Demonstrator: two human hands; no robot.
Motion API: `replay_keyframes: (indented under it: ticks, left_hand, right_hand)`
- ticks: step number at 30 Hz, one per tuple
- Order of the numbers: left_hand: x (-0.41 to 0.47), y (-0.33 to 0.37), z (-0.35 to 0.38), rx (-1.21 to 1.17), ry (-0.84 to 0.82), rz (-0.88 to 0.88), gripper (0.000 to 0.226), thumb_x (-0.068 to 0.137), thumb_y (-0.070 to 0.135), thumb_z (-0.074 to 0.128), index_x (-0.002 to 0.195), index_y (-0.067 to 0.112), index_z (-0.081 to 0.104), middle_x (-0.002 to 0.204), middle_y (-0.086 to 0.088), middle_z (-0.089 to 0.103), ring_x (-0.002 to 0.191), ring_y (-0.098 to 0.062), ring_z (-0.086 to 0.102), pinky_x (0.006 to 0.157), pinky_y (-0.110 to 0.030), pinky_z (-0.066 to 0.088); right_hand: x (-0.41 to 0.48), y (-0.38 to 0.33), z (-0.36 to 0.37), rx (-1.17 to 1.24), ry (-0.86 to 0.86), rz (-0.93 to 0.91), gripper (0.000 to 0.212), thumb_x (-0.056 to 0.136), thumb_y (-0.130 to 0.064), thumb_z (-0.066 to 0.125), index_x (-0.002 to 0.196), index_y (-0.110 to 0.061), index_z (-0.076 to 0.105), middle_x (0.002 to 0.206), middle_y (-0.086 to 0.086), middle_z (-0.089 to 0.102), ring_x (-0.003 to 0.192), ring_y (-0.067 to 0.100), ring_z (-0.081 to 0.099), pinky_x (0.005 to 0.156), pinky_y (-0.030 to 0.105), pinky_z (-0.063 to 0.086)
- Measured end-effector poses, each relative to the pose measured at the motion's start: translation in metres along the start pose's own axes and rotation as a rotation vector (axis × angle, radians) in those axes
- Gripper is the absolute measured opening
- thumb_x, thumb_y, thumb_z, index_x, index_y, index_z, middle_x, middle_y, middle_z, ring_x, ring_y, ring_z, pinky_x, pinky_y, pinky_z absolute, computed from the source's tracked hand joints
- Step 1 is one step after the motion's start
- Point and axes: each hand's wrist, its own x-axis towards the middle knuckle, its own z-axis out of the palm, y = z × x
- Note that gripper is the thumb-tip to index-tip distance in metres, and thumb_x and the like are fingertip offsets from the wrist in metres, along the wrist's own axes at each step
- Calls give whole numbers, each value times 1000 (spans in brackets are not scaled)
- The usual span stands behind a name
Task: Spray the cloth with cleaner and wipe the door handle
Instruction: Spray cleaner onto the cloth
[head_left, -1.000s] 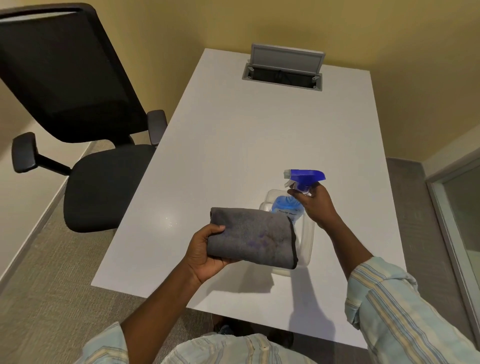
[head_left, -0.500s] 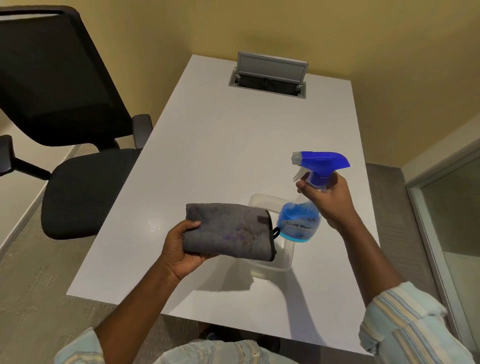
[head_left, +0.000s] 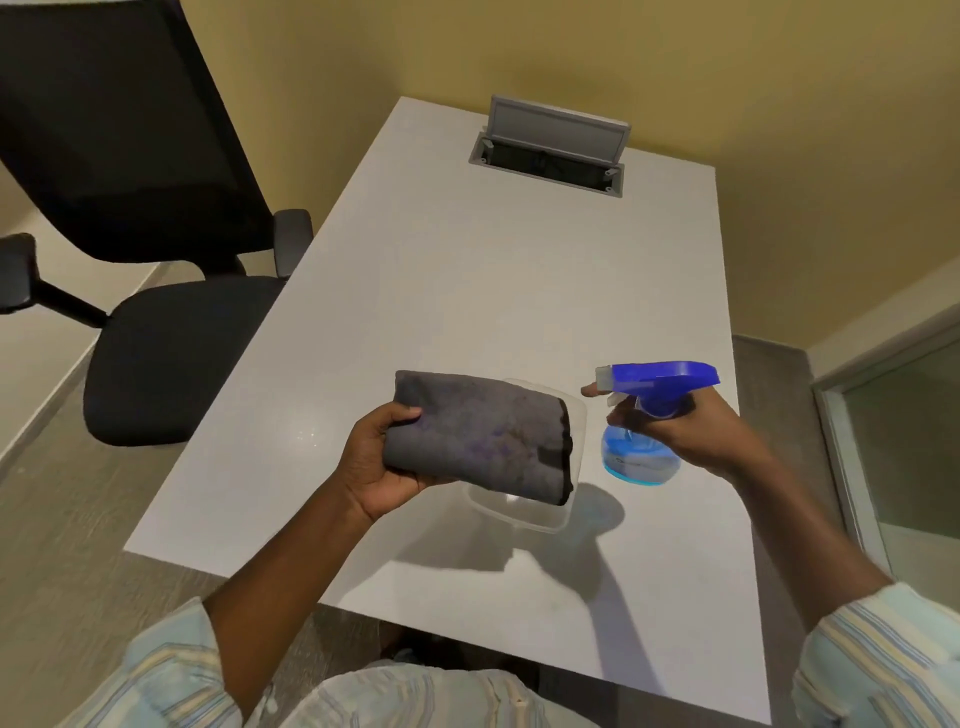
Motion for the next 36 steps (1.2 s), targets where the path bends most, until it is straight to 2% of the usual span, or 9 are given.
replay_keyframes:
  ticks: [2,10,14,17,19,23,27,32,36]
  left_hand:
    - [-1,-3,3,6,-15,5,46,70,17,63,116,10,60,100,-17,75,88,-36,72,75,-53,58]
    - [-5,-15,12,20,-26,2,49,66,18,67,114,9,60,98,-17,75,86,-34,73,71,-49,60]
    - [-6,-19,11,23,-24,18,40,72,19,64,112,11,62,96,-16,76,86,-33,74,71,-50,60]
    - [-7,-20,8,28,-3,22,46,67,19,69,112,12,62,94,-16,76,85,-33,74,70,-50,60]
    - [-7,-20,6,20,12,21,43,68,19,67,111,13,62,92,-15,77,83,-33,74,69,-50,60]
    - [-6,-21,4,7,25,25,39,70,19,65,108,14,63,89,-15,77,82,-33,74,68,-50,60]
    - [-7,-20,3,2,15,12,36,70,20,65,105,13,65,90,-15,76,81,-32,74,70,-50,60]
    - [-7,-18,1,-7,21,1,38,69,19,65,107,13,64,89,-15,76,80,-31,74,69,-49,60]
    - [-8,-18,-3,-10,9,8,46,63,19,70,109,13,63,88,-14,76,80,-31,74,70,-49,61]
  right_hand:
    - [1,0,2,-45,-56,-27,19,82,-7,71,96,-20,71,94,-5,75,89,15,69,77,22,56]
    - [6,-4,18,-170,-133,5,19,77,-14,79,73,-28,67,71,-16,71,67,-2,64,62,6,46]
    - [8,0,25,-180,-101,15,22,71,-32,82,71,-29,61,61,-15,64,57,-3,56,56,7,43]
    - [7,3,25,-183,-139,9,57,60,-59,74,75,-7,58,62,5,56,55,5,47,56,18,42]
    - [5,1,26,-182,-197,0,52,61,-64,70,75,-15,58,63,1,51,57,8,43,58,21,40]
    - [6,-4,29,-177,-236,-21,9,70,-54,66,75,-52,59,65,-18,59,60,0,50,58,10,42]
    - [7,-3,32,-150,-311,19,10,69,-46,70,68,-45,61,57,-19,57,55,-1,48,56,9,41]
    - [7,1,36,-111,-359,75,33,72,-31,76,100,-15,67,73,-14,68,66,0,59,65,14,48]
    - [10,-1,41,-128,-388,85,18,80,-13,75,92,-23,66,73,-18,70,67,-4,61,64,9,46]
